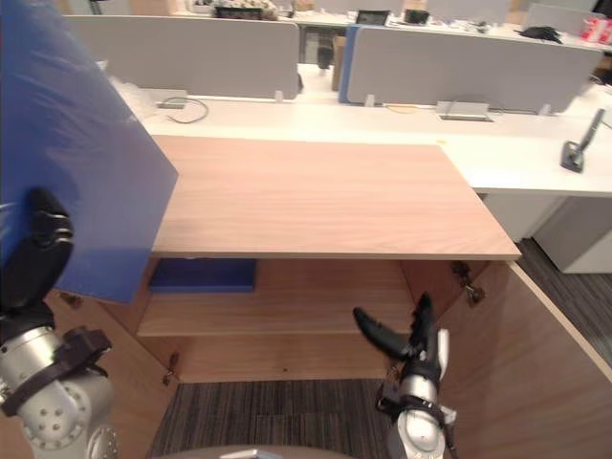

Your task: Walk over to the cabinet, pick up the folder, carry it to the office cabinet, place the folder inside the office cabinet, then close the office cabinet door

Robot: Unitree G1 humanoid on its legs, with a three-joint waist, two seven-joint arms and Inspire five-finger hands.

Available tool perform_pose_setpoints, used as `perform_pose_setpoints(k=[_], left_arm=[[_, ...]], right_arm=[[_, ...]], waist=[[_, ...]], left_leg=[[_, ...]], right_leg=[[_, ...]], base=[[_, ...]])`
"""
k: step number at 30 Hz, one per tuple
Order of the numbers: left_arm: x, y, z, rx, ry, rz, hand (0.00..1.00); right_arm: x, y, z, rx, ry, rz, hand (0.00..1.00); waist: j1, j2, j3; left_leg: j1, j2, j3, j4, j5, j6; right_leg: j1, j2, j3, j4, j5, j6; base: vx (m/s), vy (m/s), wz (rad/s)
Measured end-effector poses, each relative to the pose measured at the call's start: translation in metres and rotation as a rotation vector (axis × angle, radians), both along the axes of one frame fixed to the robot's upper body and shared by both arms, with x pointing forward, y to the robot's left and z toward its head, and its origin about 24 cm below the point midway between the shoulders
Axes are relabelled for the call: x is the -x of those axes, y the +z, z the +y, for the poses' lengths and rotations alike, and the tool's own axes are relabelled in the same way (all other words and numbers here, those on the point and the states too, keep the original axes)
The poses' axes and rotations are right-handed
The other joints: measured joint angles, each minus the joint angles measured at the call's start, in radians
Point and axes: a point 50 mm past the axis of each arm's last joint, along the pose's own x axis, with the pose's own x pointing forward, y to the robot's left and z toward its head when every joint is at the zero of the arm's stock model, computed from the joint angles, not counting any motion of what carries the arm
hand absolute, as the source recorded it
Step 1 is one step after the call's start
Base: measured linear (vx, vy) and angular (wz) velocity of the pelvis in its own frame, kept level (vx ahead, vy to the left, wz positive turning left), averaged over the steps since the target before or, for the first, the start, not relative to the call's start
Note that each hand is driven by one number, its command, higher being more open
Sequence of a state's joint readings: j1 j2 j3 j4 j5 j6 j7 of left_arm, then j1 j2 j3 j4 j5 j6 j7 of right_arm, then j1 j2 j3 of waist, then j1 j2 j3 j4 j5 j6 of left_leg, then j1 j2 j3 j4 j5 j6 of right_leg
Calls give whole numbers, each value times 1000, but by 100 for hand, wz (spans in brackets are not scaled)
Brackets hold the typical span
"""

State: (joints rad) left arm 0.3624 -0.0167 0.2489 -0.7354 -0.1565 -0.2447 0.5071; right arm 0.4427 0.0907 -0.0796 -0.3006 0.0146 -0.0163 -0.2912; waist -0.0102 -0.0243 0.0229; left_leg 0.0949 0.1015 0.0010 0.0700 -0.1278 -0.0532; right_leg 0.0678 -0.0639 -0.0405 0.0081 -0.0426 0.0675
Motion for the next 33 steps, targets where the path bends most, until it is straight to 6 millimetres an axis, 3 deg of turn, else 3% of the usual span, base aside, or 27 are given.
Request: perform_pose_setpoints(k=[1, 6, 10, 12, 16, 18, 23, 28, 33], left_arm=[[2, 1, 1, 35, -19, -35, 0], [1, 3, 1, 168, -96, -152, 0], [-8, 4, -7, 187, -213, -180, 0], [-20, 2, -16, 178, -304, -179, 0], [-37, 0, -30, 57, -412, -113, 0], [-47, 0, -39, -110, -491, -35, 0], [-55, 7, -65, -391, -725, 21, 0], [-58, 16, -63, -519, -758, 30, 0], [-59, 19, -56, -519, -830, 51, 0]], right_arm=[[0, 23, -8, 98, -47, -75, 100], [-6, 90, -29, 411, -241, -314, 100], [-14, 122, -20, 488, -247, -491, 100], [-23, 135, -6, 472, -186, -590, 100], [-37, 146, 16, 376, 30, -727, 100], [-54, 148, 30, 210, 276, -787, 100], [-84, 152, 56, 45, 758, -778, 100], [-112, 175, 49, 87, 1010, -700, 100], [-123, 194, 46, 127, 1128, -652, 100]], waist=[[0, 6, 3], [-12, 27, -4], [-23, 43, -9], [-23, 51, -11], [-21, 57, -11], [-20, 56, -12], [-14, 57, -12], [1, 59, -18], [6, 47, -32]], left_leg=[[5, -1, 15, 0, 0, 0], [23, 2, 20, 0, -1, -1], [30, 9, 20, 0, -8, -5], [31, 9, 20, 0, -9, -4], [29, 9, 19, 0, -11, -2], [26, 7, 19, 6, -11, -1], [5, 6, 16, 18, -9, 1], [3, 7, 11, 19, -7, 3], [-3, 4, 4, 12, 1, 4]], right_leg=[[-5, 0, 16, 3, 1, 1], [-11, 5, 58, 11, 3, 3], [-13, 8, 68, 19, 4, 3], [-16, 12, 69, 26, 5, 5], [-20, 13, 71, 29, 14, 9], [-20, 12, 73, 25, 24, 9], [-19, 12, 71, -2, 48, 7], [-18, 13, 67, -4, 52, 6], [-19, 9, 56, -8, 53, 6]], base=[[34, 32, -40], [29, 15, -27], [-30, 5, -9], [-77, -4, 1], [-66, 6, -1], [-81, 8, -4], [-40, 4, -1], [-1, 0, 1], [-8, 3, 7]])
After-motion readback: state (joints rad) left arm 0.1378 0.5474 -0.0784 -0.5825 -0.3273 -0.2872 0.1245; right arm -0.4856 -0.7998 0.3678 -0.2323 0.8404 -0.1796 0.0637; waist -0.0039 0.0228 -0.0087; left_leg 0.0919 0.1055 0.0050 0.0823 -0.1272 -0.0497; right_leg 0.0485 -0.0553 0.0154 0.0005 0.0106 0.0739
